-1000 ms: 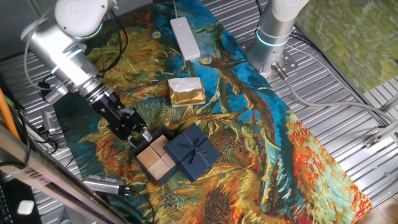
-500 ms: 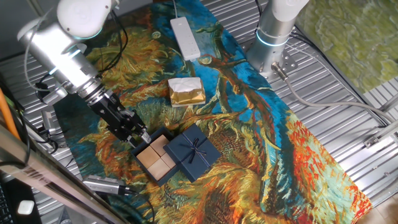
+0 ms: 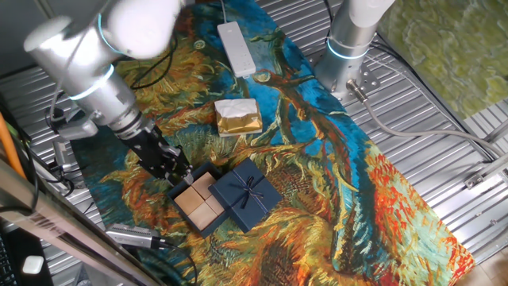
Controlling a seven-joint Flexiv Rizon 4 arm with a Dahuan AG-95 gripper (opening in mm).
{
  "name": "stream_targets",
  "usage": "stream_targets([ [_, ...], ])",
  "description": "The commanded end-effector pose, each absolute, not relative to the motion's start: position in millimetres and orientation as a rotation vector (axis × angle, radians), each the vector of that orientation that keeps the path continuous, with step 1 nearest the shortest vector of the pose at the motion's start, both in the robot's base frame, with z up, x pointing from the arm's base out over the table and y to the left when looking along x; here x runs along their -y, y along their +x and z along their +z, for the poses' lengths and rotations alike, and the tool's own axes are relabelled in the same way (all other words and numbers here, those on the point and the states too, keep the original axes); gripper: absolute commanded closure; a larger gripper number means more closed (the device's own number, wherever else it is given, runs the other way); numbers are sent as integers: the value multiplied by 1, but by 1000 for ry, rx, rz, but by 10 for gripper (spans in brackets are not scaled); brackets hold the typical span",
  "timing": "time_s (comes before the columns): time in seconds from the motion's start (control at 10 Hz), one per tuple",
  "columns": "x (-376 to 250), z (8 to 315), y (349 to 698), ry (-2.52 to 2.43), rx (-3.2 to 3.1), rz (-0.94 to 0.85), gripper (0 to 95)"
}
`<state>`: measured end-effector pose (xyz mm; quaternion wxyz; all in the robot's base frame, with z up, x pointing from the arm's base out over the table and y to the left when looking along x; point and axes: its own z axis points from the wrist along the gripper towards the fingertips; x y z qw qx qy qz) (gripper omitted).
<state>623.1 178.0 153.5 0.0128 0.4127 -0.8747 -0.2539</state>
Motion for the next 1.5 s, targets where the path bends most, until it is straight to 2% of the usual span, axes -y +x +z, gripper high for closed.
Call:
stream_targets([
  [0.1, -177, 153, 623, 1239, 2783, -572, 570],
  [0.3, -177, 153, 623, 1212, 2811, -431, 570],
  [0.4, -177, 153, 623, 1183, 2825, -389, 760],
  [1.5, -186, 164, 615, 1030, 2864, -237, 760],
])
